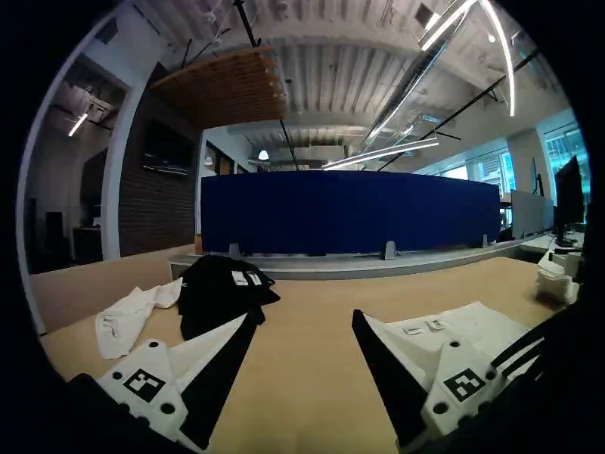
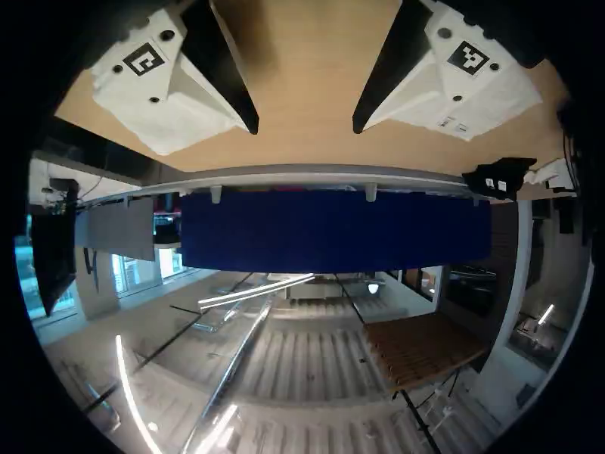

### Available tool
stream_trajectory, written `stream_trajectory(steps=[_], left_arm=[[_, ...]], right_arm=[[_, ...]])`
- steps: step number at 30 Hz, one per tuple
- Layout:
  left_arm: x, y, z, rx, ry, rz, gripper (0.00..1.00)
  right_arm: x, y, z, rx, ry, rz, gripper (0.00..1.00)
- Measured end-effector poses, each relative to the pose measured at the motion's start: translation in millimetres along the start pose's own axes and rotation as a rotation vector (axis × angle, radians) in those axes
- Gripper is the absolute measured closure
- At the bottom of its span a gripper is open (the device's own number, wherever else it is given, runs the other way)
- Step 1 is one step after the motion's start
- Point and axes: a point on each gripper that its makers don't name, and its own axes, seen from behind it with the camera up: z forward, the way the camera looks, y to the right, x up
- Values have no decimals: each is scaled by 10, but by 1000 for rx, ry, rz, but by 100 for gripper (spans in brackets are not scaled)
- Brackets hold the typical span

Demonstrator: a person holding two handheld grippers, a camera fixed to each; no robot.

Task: Fold towel

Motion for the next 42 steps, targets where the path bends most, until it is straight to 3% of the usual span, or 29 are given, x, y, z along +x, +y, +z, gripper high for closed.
stream_trajectory(steps=[11,23,31,37,42], left_arm=[[-9,36,17,-6,-21,-9,6],[908,131,-6,-34,-10,-23,6],[1419,187,-6,-54,-46,12,6],[1640,215,29,-80,-77,26,6],[1682,296,55,-126,-116,42,6]], right_arm=[[34,-72,0,7,-44,-13,4],[771,-113,-25,4,-37,-24,4],[1311,-98,-60,-11,-50,-41,4],[1559,-153,-47,-9,-62,-49,4],[1627,-245,-10,15,-91,-77,4]])
